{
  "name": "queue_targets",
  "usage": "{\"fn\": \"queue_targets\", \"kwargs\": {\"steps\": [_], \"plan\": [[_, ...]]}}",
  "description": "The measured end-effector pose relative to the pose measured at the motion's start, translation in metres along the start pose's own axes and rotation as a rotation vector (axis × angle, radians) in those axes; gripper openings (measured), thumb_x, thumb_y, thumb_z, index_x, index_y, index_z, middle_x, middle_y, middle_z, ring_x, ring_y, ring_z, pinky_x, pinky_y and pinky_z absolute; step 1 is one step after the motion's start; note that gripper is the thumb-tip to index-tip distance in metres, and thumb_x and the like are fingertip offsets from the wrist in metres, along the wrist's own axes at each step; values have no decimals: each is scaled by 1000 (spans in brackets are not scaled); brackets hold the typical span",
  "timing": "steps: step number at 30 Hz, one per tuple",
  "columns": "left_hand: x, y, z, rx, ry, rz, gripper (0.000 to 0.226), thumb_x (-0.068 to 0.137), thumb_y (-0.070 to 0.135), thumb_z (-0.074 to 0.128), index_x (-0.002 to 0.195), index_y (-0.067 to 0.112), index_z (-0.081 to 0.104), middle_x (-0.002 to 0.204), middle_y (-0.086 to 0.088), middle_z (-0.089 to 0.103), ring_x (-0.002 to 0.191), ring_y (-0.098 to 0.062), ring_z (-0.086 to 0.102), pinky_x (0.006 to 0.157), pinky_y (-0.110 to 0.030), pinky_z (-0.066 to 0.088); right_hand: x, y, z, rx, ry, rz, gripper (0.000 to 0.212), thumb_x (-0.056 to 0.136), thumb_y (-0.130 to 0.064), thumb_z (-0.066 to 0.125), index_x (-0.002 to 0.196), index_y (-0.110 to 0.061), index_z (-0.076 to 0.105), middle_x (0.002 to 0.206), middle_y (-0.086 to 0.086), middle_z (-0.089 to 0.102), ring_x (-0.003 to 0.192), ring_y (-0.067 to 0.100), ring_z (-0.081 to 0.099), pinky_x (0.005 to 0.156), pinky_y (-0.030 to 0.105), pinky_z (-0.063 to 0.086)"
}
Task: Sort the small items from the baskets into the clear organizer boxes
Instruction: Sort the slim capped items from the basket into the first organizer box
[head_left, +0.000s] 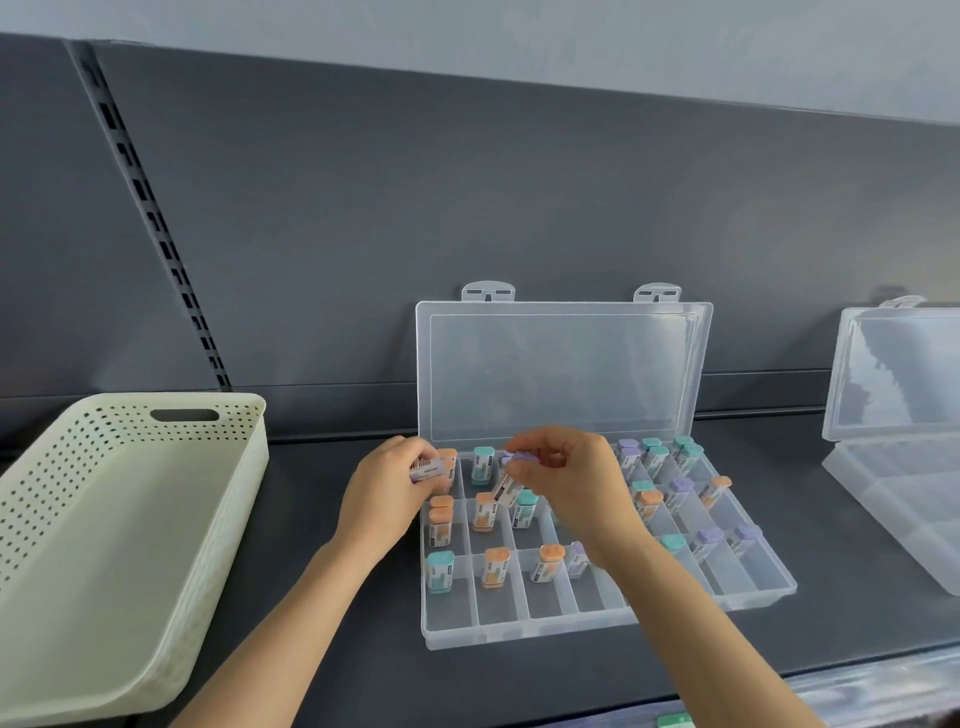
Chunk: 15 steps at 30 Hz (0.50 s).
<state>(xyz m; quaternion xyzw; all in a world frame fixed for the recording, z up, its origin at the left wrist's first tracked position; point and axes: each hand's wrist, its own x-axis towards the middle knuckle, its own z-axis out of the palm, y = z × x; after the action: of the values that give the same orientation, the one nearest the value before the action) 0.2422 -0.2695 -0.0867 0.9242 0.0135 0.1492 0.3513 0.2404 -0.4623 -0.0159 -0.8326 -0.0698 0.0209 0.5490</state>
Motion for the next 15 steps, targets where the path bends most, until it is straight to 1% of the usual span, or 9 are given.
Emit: {"fn": "queue_targets", "kwargs": {"steps": [3, 6, 9, 11, 13, 15], "plan": [[-2, 2, -2, -42, -18, -52, 23, 75, 23, 78, 85, 22, 58, 77, 12, 58, 69, -9, 57, 58, -30, 52, 1, 2, -7, -21, 46, -18, 14, 83, -6, 69, 89, -19, 71, 72, -8, 67, 57, -2, 60, 57, 8, 49], [-3, 7, -6, -67, -27, -78, 27, 74, 27, 79, 83, 23, 55, 74, 12, 57, 66, -9, 56, 54, -24, 45, 3, 5, -15, -63, 96, -30, 15, 85, -9, 67, 98, -16, 71, 78, -9, 68, 65, 0, 64, 63, 10, 52], [-4, 11, -11, -101, -24, -83, 25, 76, 28, 77, 85, 20, 56, 78, 11, 58, 68, -9, 56, 52, -15, 39, 3, 8, -21, -92, 117, -37, 18, 87, -9, 65, 102, -17, 71, 83, -8, 69, 73, 5, 66, 69, 15, 54], [-5, 17, -17, -153, -5, -104, 24, 81, 30, 72, 90, 17, 54, 81, 9, 58, 69, -9, 57, 50, -11, 40, 1, 12, -23, -119, 126, -43, 18, 87, -9, 65, 102, -17, 71, 83, -9, 68, 76, 6, 67, 72, 18, 56], [-6, 24, -26, -216, -3, -157, 22, 88, 31, 64, 97, 15, 51, 85, 6, 57, 72, -10, 56, 52, -11, 40, -1, 15, -25, -130, 136, -47, 18, 87, -10, 65, 102, -17, 71, 83, -10, 68, 77, 6, 67, 71, 17, 55], [-9, 30, -36, -289, -53, -231, 16, 94, 29, 52, 102, 16, 48, 87, 3, 54, 74, -12, 52, 59, -17, 40, -4, 18, -28, -138, 140, -45, 18, 87, -11, 65, 103, -18, 71, 83, -12, 68, 78, 5, 67, 68, 12, 53]]}}
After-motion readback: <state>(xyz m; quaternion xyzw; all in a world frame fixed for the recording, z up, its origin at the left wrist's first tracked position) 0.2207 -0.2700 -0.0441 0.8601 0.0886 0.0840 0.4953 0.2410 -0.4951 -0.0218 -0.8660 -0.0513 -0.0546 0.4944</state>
